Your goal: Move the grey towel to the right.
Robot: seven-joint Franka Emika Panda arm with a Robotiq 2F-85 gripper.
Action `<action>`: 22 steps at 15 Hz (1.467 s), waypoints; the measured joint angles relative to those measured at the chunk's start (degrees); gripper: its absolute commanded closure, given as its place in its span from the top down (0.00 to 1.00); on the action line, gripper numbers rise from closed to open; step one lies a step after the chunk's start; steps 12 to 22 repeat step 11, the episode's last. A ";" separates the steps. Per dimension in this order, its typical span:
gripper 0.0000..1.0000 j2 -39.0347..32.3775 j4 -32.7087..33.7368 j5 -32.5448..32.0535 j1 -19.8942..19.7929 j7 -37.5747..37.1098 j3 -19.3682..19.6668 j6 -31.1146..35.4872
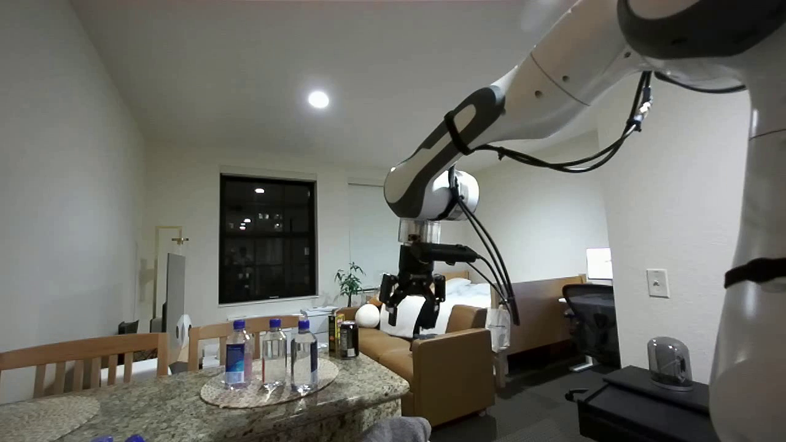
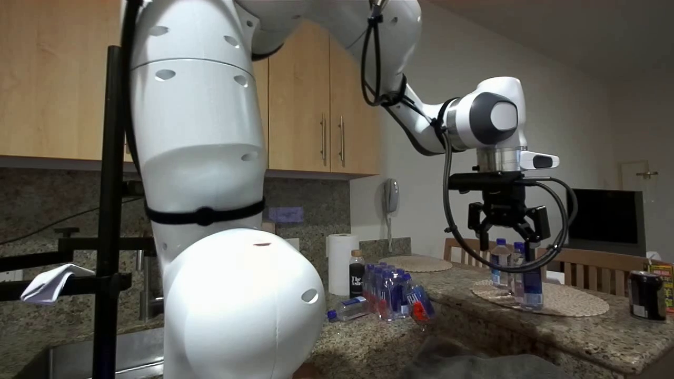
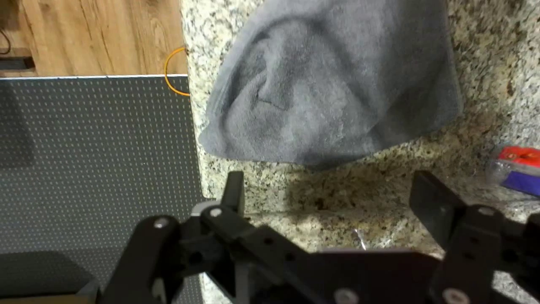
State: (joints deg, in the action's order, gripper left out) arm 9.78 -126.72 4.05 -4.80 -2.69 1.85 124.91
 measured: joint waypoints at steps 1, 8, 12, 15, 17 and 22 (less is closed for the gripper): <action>1.00 2.59 -3.20 0.00 0.07 0.01 -0.01 0.31; 1.00 2.90 -3.63 0.00 0.26 0.01 0.15 0.38; 1.00 2.81 -3.55 0.00 0.30 0.01 0.18 0.38; 1.00 2.81 -3.55 0.00 0.30 0.01 0.18 0.38; 1.00 2.81 -3.55 0.00 0.30 0.01 0.18 0.38; 1.00 2.81 -3.55 0.00 0.30 0.01 0.18 0.38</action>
